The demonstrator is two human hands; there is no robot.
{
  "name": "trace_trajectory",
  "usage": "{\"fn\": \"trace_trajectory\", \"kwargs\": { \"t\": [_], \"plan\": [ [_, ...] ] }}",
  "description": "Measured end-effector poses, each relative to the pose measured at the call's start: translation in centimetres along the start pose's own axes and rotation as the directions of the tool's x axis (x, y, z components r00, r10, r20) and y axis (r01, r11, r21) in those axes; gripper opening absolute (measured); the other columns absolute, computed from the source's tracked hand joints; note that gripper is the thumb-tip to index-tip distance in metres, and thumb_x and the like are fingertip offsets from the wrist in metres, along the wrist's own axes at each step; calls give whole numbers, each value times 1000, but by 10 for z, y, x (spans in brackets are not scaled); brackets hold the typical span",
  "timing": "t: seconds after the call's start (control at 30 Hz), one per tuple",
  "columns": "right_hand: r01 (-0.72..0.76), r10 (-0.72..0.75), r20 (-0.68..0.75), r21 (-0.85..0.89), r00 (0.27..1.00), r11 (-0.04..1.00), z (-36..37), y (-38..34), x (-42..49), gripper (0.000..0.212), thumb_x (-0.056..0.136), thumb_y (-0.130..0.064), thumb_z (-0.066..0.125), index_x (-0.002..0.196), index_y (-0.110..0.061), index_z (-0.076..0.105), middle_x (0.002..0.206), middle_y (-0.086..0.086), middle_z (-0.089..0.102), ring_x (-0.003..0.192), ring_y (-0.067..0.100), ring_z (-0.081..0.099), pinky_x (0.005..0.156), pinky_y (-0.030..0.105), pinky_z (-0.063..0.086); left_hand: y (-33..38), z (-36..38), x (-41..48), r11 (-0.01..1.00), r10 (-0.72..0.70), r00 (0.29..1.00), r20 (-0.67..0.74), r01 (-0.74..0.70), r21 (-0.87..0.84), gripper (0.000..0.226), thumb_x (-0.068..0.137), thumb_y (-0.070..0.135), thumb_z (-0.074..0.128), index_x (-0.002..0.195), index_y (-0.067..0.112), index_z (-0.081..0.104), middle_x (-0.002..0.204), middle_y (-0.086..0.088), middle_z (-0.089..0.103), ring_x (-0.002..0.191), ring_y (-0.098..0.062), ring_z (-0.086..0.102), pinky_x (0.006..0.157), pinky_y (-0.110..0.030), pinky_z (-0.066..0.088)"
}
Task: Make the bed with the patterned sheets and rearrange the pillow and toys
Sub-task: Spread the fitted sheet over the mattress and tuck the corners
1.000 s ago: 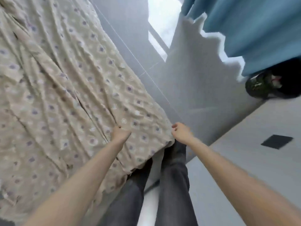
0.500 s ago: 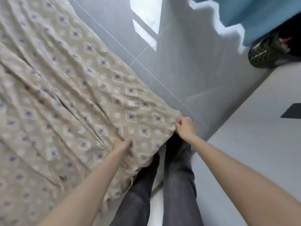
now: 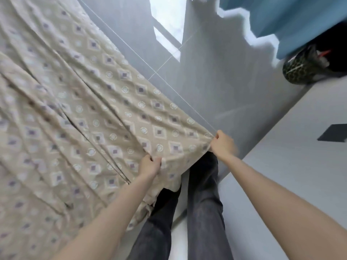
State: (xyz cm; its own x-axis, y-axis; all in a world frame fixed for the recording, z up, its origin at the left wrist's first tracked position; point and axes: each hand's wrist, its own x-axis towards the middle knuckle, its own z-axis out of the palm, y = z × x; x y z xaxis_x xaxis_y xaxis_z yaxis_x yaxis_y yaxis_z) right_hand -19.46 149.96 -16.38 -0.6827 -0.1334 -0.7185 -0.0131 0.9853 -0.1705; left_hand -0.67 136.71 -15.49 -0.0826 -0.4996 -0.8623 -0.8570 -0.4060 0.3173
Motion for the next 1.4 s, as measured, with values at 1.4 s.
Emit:
{"fn": "trace_trajectory", "kwargs": {
  "t": [1.4],
  "plan": [
    [742,-726,261,53,636,668,-75,-209,-228,34,92,-15,43,122,-24,56,113,-9,60,99,9,55,77,22,43,10,-219,-172,756,67,977,-204,-183,-629,18,93,14,56,111,14,53,100,-2,62,80,-13,61,72,-25,49]
  ]
}}
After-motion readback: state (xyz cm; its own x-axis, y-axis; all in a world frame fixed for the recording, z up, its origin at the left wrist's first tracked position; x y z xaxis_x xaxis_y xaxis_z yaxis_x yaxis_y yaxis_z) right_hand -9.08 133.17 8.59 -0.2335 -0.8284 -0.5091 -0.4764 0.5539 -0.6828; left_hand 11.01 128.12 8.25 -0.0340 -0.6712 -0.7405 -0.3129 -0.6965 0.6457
